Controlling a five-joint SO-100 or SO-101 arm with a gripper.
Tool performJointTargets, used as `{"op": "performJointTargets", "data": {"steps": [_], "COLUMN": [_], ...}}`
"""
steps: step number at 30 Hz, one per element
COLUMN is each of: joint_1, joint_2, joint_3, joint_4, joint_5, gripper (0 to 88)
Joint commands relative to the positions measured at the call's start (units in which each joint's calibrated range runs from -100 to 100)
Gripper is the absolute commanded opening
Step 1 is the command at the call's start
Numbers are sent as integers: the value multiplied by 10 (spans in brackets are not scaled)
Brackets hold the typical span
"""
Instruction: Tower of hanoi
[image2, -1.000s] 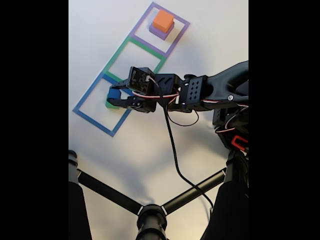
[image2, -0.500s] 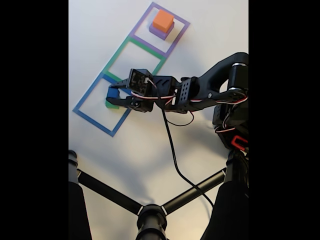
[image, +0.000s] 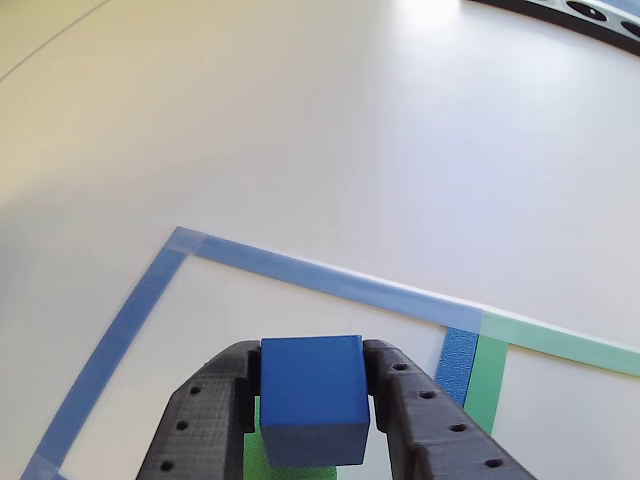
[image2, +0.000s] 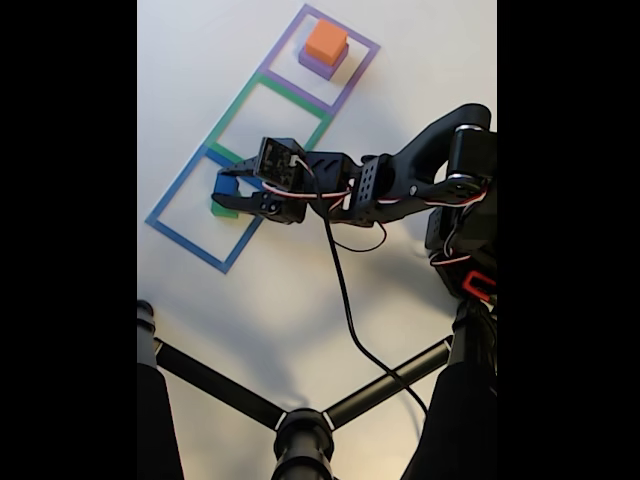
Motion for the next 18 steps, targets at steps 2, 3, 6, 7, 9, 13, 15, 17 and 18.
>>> {"op": "performJointTargets", "data": {"steps": [2, 3, 6, 7, 9, 13, 15, 17, 18], "joint_1": [-10, -10, -8, -7, -8, -10, -11, -12, -12], "joint_2": [6, 9, 22, 27, 35, 47, 52, 55, 56], "joint_3": [-3, -3, -3, -1, -1, -1, -1, -1, 0], "joint_4": [-35, -37, -48, -55, -64, -75, -79, -84, -85], "joint_5": [4, 4, 4, 4, 4, 4, 4, 4, 4], "gripper": [25, 25, 25, 26, 26, 32, 56, 67, 76]}}
